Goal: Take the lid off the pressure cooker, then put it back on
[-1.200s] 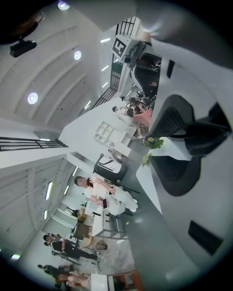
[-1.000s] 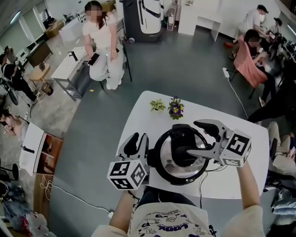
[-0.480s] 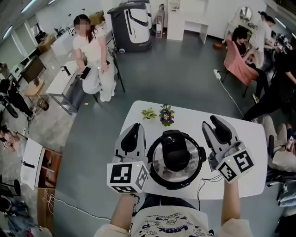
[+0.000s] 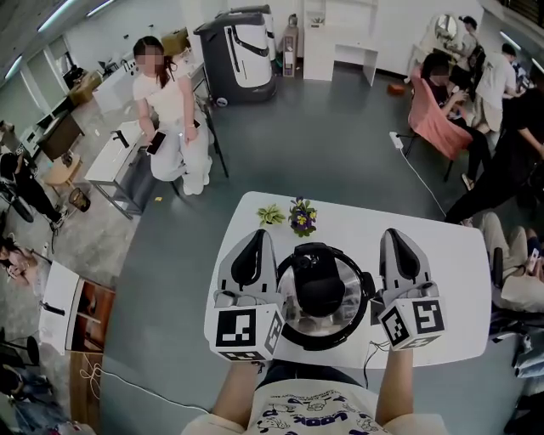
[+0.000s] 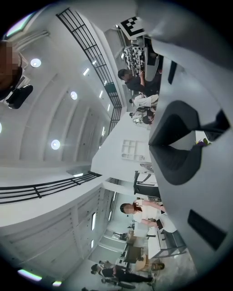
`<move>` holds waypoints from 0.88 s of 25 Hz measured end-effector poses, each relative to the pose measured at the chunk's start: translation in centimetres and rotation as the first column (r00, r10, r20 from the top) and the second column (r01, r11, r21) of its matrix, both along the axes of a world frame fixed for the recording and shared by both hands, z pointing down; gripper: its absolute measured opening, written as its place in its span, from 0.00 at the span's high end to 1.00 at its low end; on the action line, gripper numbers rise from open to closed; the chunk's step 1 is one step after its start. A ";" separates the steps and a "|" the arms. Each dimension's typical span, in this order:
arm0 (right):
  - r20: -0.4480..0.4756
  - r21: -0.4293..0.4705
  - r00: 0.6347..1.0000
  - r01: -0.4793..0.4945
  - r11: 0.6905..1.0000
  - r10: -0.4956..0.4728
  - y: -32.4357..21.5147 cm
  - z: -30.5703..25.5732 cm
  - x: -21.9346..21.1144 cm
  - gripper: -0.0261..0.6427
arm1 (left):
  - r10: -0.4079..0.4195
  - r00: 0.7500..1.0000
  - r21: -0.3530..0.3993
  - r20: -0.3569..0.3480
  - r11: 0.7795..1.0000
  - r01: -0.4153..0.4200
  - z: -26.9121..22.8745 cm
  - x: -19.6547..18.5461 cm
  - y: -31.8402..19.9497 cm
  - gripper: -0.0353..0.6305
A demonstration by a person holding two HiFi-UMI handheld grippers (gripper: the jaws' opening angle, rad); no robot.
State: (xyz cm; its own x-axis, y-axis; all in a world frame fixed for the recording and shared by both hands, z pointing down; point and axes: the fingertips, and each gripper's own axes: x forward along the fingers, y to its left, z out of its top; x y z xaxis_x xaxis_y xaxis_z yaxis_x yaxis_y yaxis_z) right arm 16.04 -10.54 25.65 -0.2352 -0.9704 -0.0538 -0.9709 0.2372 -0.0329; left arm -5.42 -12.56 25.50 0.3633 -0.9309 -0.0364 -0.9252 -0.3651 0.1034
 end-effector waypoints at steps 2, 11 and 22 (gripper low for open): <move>0.001 -0.003 1.000 0.004 1.000 -0.004 0.1 0.2 -0.4 0.94 | 0.003 1.000 -0.006 -0.001 1.000 -0.003 0.3 0.1 0.2 0.93; -0.018 -0.017 1.000 0.009 1.000 -0.009 0.3 0.6 -1.4 0.94 | 0.013 1.000 -0.009 -0.001 1.000 -0.013 0.6 0.5 0.6 0.93; -0.004 -0.044 1.000 -0.006 0.999 0.006 0.7 0.8 -1.6 0.94 | 0.006 1.000 -0.016 -0.012 1.000 -0.006 0.6 0.0 1.0 0.93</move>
